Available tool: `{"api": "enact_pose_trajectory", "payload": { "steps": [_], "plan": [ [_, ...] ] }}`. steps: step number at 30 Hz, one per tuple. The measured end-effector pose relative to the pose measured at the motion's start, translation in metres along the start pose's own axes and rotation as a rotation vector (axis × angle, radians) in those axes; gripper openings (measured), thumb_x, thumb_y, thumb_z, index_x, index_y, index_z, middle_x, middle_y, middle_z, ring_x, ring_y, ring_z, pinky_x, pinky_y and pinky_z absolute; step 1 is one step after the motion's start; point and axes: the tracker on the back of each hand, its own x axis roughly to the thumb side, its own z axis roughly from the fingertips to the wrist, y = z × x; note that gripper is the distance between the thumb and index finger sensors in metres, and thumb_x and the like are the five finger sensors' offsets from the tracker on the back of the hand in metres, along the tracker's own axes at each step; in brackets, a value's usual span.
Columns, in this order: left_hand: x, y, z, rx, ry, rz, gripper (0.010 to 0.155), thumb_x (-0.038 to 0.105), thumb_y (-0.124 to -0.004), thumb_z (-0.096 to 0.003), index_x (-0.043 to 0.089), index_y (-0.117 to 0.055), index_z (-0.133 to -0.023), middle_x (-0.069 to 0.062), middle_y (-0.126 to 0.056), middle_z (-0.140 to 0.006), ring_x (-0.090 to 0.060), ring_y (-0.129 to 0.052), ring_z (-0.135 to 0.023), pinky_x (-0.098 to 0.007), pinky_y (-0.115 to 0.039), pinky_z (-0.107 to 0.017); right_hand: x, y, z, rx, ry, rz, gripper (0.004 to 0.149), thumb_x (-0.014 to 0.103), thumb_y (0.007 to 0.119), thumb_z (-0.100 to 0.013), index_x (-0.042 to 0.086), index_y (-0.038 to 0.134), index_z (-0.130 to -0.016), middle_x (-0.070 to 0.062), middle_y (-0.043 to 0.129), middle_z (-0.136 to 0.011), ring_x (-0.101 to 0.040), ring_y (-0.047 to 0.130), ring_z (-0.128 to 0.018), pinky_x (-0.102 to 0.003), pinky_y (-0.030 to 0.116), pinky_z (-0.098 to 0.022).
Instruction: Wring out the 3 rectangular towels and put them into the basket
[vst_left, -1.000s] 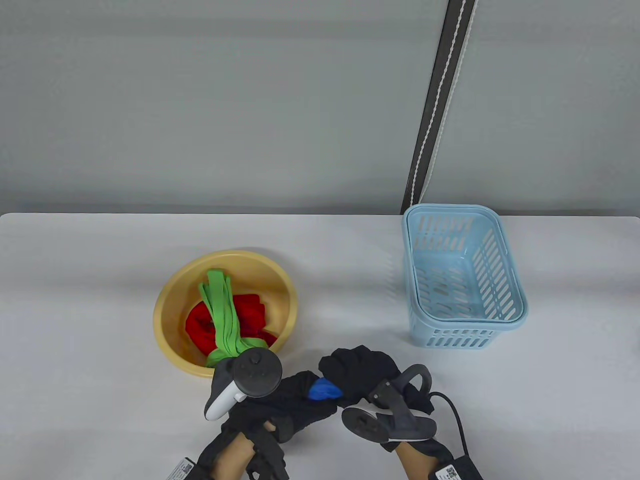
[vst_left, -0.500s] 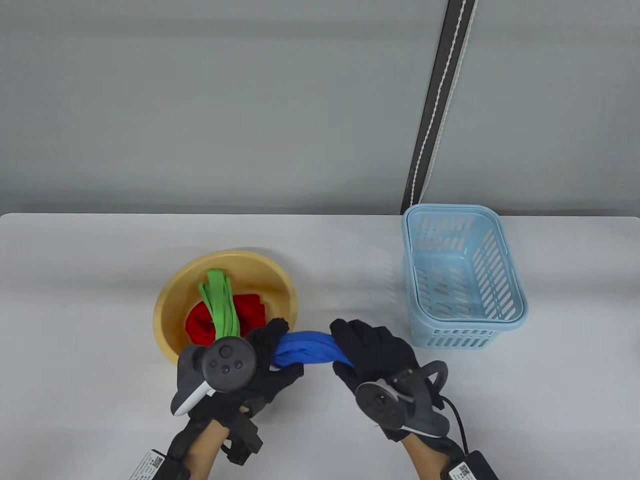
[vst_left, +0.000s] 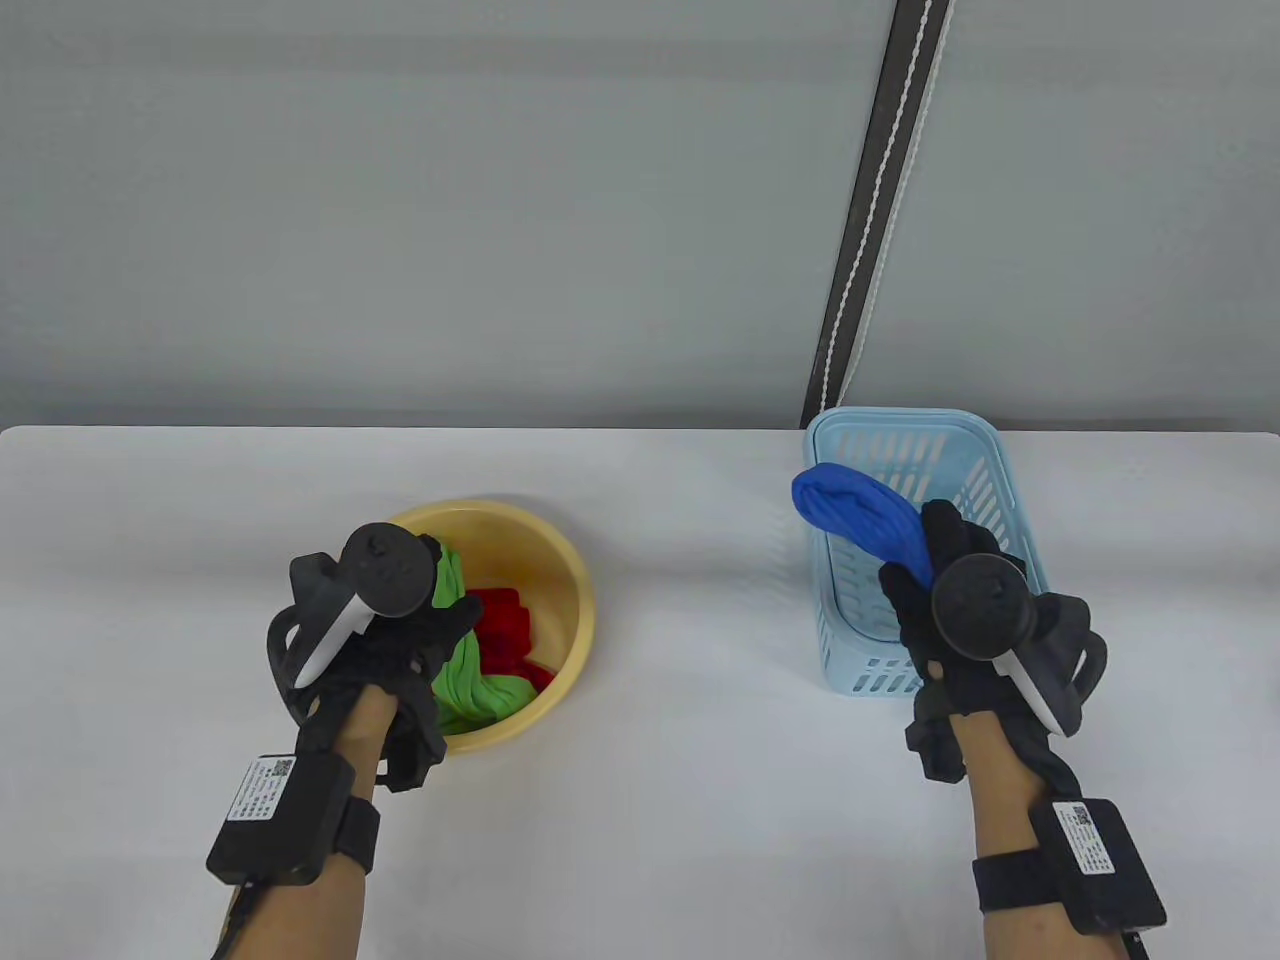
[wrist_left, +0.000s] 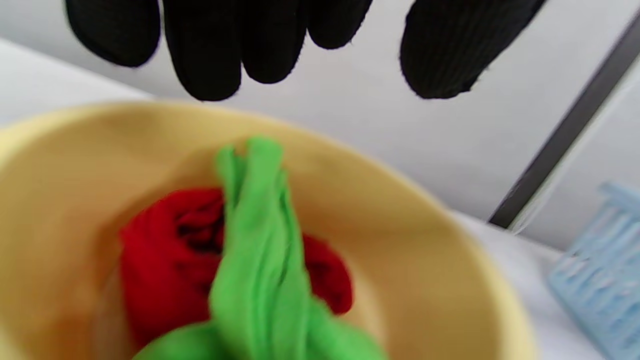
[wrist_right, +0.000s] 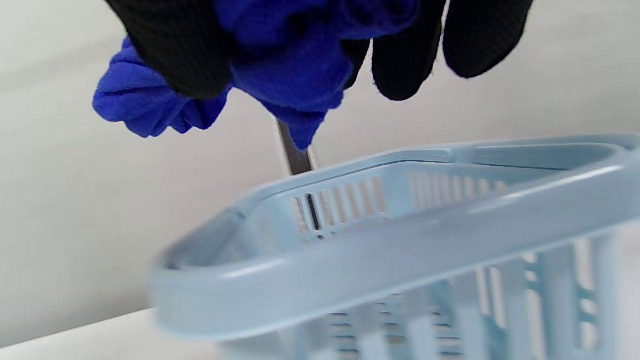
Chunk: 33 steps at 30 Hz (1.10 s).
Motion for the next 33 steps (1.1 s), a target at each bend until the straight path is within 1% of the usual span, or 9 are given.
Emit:
{"api": "enact_pose_trajectory", "payload": {
  "steps": [3, 4, 10, 14, 19, 23, 27, 29, 33],
  "plan": [
    [-0.005, -0.016, -0.017, -0.129, 0.086, -0.062, 0.085, 0.065, -0.077, -0.0519, 0.017, -0.048, -0.116, -0.020, -0.077, -0.110, -0.046, -0.090, -0.083, -0.061, -0.078, -0.057, -0.009, 0.004, -0.006, 0.014, 0.051, 0.030, 0.074, 0.048, 0.084, -0.055, 0.016, 0.054, -0.115, -0.024, 0.068, -0.111, -0.052, 0.075, -0.096, -0.069, 0.065, -0.064],
    [-0.006, -0.020, -0.022, -0.146, 0.105, -0.069, 0.086, 0.066, -0.077, -0.0517, 0.017, -0.047, -0.117, -0.020, -0.078, -0.108, -0.046, -0.091, -0.082, -0.060, -0.079, -0.057, -0.011, 0.004, -0.008, 0.021, 0.063, 0.033, 0.074, 0.048, 0.084, -0.055, 0.016, 0.054, -0.115, -0.024, 0.066, -0.112, -0.052, 0.074, -0.096, -0.069, 0.064, -0.065],
    [-0.015, -0.045, -0.048, -0.345, 0.240, -0.054, 0.094, 0.069, -0.074, -0.0517, 0.011, -0.041, -0.117, -0.020, -0.083, -0.104, -0.045, -0.094, -0.078, -0.057, -0.081, -0.054, -0.012, 0.003, -0.006, 0.015, 0.044, 0.020, 0.074, 0.051, 0.079, -0.057, 0.018, 0.050, -0.116, -0.026, 0.060, -0.115, -0.055, 0.067, -0.100, -0.072, 0.060, -0.066],
    [-0.016, -0.055, -0.058, -0.365, 0.303, -0.056, 0.093, 0.066, -0.077, -0.0517, 0.006, -0.046, -0.115, -0.016, -0.091, -0.092, -0.041, -0.099, -0.068, -0.053, -0.084, -0.048, -0.003, 0.001, 0.003, -0.001, -0.006, 0.046, 0.074, 0.051, 0.079, -0.057, 0.018, 0.050, -0.116, -0.027, 0.058, -0.116, -0.055, 0.066, -0.101, -0.073, 0.059, -0.067],
    [-0.013, -0.057, -0.065, -0.324, 0.337, -0.102, 0.069, 0.051, -0.085, -0.0535, 0.010, -0.065, -0.106, -0.005, -0.101, -0.075, -0.031, -0.106, -0.053, -0.047, -0.089, -0.039, 0.016, -0.003, 0.022, -0.052, -0.112, -0.002, 0.073, 0.050, 0.079, -0.058, 0.018, 0.049, -0.116, -0.027, 0.059, -0.115, -0.055, 0.066, -0.101, -0.073, 0.059, -0.066],
    [-0.010, -0.049, -0.061, -0.269, 0.321, -0.106, 0.053, 0.044, -0.087, -0.0538, 0.014, -0.076, -0.097, -0.004, -0.104, -0.070, -0.030, -0.107, -0.048, -0.045, -0.089, -0.035, 0.044, -0.005, 0.045, -0.074, -0.221, -0.042, 0.073, 0.050, 0.078, -0.058, 0.019, 0.049, -0.117, -0.026, 0.058, -0.116, -0.055, 0.065, -0.101, -0.073, 0.058, -0.067],
    [-0.008, -0.031, -0.047, -0.154, 0.285, -0.093, 0.050, 0.043, -0.086, -0.0539, 0.017, -0.076, -0.096, -0.005, -0.104, -0.071, -0.030, -0.107, -0.049, -0.045, -0.089, -0.035, 0.071, 0.005, 0.065, -0.076, -0.313, -0.116, 0.073, 0.051, 0.077, -0.058, 0.019, 0.048, -0.117, -0.026, 0.058, -0.116, -0.055, 0.065, -0.102, -0.072, 0.059, -0.067],
    [-0.007, -0.016, -0.034, -0.081, 0.262, -0.067, 0.050, 0.042, -0.086, -0.0539, 0.016, -0.076, -0.096, -0.005, -0.104, -0.072, -0.030, -0.107, -0.050, -0.045, -0.089, -0.035, 0.086, 0.016, 0.076, -0.064, -0.364, -0.143, 0.073, 0.051, 0.077, -0.058, 0.020, 0.048, -0.117, -0.026, 0.058, -0.116, -0.054, 0.065, -0.102, -0.072, 0.059, -0.067],
    [-0.006, 0.007, -0.011, -0.006, 0.217, -0.015, 0.050, 0.041, -0.085, -0.0539, 0.016, -0.076, -0.095, -0.005, -0.104, -0.074, -0.031, -0.108, -0.051, -0.045, -0.090, -0.035, 0.104, 0.038, 0.087, -0.018, -0.416, -0.195, 0.072, 0.051, 0.077, -0.059, 0.020, 0.048, -0.117, -0.025, 0.058, -0.116, -0.054, 0.066, -0.102, -0.072, 0.060, -0.067]
  ]
}}
